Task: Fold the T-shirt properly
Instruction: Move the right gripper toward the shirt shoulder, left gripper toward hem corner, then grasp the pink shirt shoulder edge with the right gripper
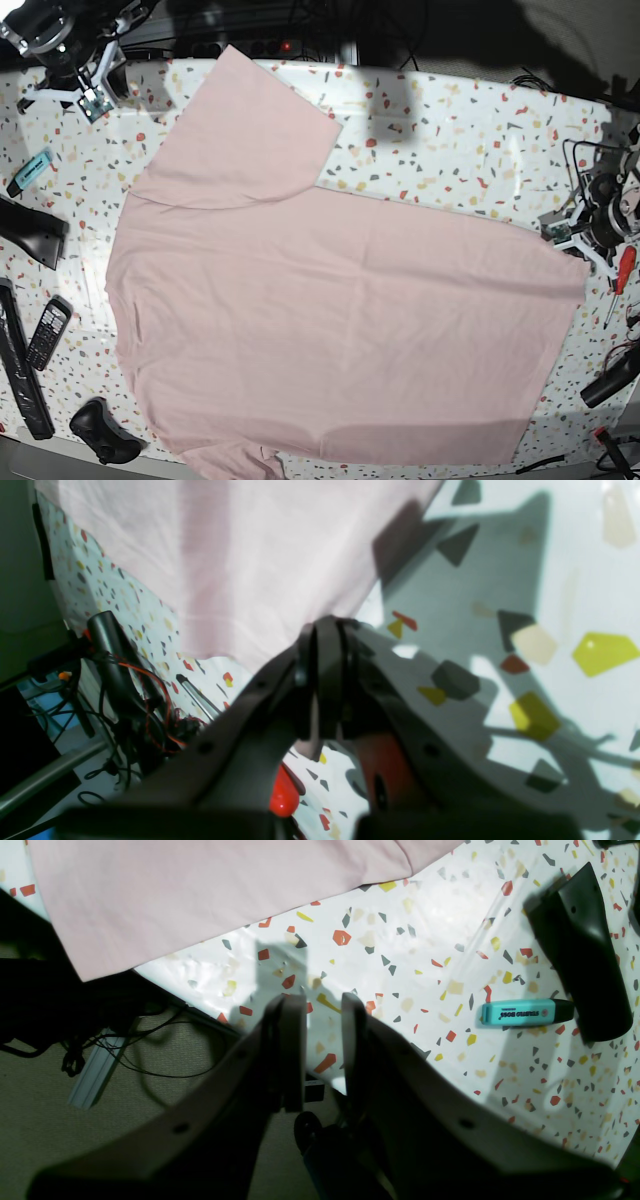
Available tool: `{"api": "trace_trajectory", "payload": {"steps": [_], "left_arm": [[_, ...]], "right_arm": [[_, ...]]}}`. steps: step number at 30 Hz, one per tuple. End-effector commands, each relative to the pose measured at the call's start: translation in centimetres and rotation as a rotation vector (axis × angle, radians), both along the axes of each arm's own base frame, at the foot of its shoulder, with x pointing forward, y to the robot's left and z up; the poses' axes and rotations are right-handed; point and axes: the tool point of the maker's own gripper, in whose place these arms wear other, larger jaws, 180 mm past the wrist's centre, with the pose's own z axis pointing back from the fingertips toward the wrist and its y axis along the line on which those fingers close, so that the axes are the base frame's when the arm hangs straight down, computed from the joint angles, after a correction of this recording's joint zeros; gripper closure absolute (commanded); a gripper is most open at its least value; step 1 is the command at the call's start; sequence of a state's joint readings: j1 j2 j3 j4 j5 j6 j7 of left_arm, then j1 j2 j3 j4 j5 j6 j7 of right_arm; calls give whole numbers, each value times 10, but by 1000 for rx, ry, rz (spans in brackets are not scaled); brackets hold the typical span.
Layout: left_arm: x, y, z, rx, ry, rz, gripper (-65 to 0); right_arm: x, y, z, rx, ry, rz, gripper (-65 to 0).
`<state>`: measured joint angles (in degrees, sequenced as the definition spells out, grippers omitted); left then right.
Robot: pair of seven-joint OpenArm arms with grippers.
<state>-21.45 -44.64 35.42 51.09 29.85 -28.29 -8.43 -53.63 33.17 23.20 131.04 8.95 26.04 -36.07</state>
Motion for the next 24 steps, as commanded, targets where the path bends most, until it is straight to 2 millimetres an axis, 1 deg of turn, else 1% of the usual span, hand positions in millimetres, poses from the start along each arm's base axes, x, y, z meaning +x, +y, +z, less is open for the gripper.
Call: {"api": "trace_trajectory", "payload": {"steps": [1,4,8,11,15,18,19,23,24], "left_arm": [[0,13,5,36,9,7,0],[-1,12,10,23,0,8,0],[-5,16,24,34,-17,-16,0],[-13,19,31,55,-16,-38,0],[-25,21,30,81,0,-57,0],[-28,24,28,98,7,-49,0],[-28,24,28,101,8,-47,0],[-28,29,28,121,9,-35,0],[-28,29,28,121,9,-34,0]], "right_arm": [[3,1,6,-4,-19,18,-124],[3,1,6,-5,-19,18,-124],[3,1,6,-4,-19,18,-124],[3,1,6,-5,-20,19,-124],[4,-1,7,-28,-26,24,-124],[5,-3,7,-46,-33,32,-124],[6,-4,8,-52,-40,37,-134],[10,-7,10,-87,-61,57,-254],[10,-8,10,-95,-60,60,-273]]}}
